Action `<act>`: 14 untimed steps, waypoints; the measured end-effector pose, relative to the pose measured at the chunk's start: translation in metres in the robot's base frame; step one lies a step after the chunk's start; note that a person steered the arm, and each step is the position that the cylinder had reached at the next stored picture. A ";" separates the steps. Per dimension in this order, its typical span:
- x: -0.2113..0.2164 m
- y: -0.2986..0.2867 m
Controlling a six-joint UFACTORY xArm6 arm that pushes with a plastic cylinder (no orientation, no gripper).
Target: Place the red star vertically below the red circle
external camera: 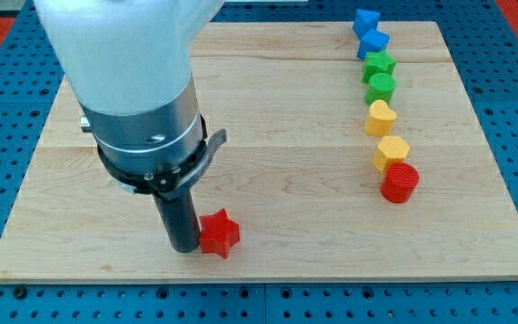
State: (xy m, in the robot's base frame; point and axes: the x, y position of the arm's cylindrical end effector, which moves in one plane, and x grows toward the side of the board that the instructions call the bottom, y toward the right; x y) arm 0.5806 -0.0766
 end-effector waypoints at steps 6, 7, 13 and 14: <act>-0.050 0.207; -0.036 0.207; 0.038 0.252; 0.037 0.251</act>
